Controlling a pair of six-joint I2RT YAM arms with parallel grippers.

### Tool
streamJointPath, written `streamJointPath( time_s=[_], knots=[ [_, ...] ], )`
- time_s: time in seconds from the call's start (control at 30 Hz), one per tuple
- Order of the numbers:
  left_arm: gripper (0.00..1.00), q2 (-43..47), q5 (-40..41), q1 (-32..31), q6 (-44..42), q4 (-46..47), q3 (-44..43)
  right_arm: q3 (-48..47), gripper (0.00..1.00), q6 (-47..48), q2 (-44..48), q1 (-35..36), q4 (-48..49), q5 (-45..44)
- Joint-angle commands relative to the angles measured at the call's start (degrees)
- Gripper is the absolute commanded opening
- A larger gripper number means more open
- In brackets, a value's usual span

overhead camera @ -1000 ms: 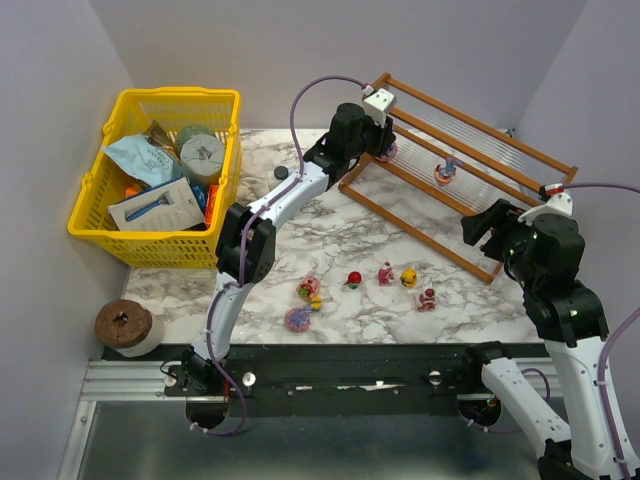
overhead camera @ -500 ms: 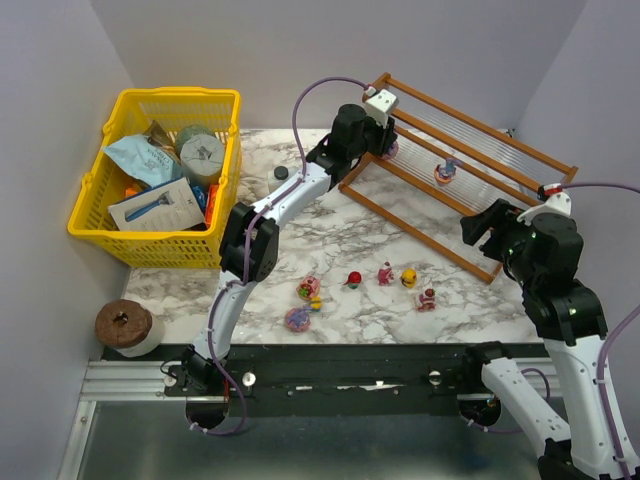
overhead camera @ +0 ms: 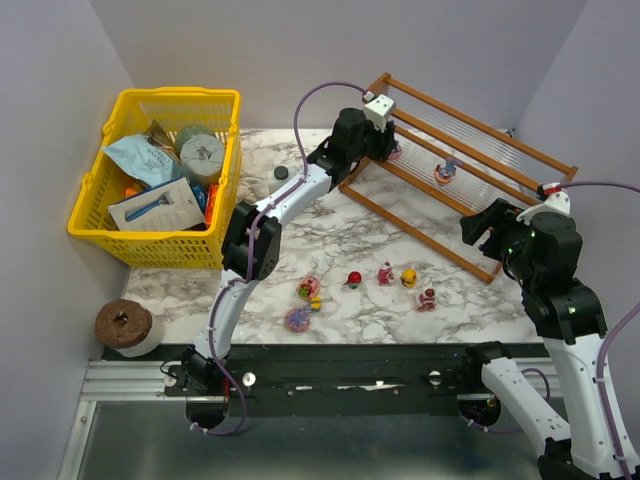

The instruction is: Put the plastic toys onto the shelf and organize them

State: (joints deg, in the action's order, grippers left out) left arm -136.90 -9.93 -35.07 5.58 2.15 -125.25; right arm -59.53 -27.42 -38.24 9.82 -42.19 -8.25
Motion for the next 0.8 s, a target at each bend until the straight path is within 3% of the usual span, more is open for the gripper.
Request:
streamJointPath(
  time_s=[0.0,0.3,0.4,0.63,0.77],
  knots=[
    [0.59,-0.4,0.3,0.3,0.4,-1.2,-1.3,0.5,0.8,0.0,0.4,0.3,-1.0,-0.7],
    [0.82,3.9,1.1,0.3,2.0,2.0,3.0,0.8,0.8,-0.1,0.8,0.3,-0.9,-0.8],
    [0.86,5.5,0.7,0.3,2.7,2.9,4.7,1.2,0.8,-0.3,0.9,0.3,-0.7,-0.5],
    [0.87,8.1,0.4,0.3,3.8,5.1,9.1,1.7,0.8,-0.5,1.4,0.3,-0.4,-0.3],
    [0.8,8.1,0.9,0.4,3.4,4.6,9.3,2.0,0.8,-0.6,1.6,0.4,-0.4,-0.3]
  ],
)
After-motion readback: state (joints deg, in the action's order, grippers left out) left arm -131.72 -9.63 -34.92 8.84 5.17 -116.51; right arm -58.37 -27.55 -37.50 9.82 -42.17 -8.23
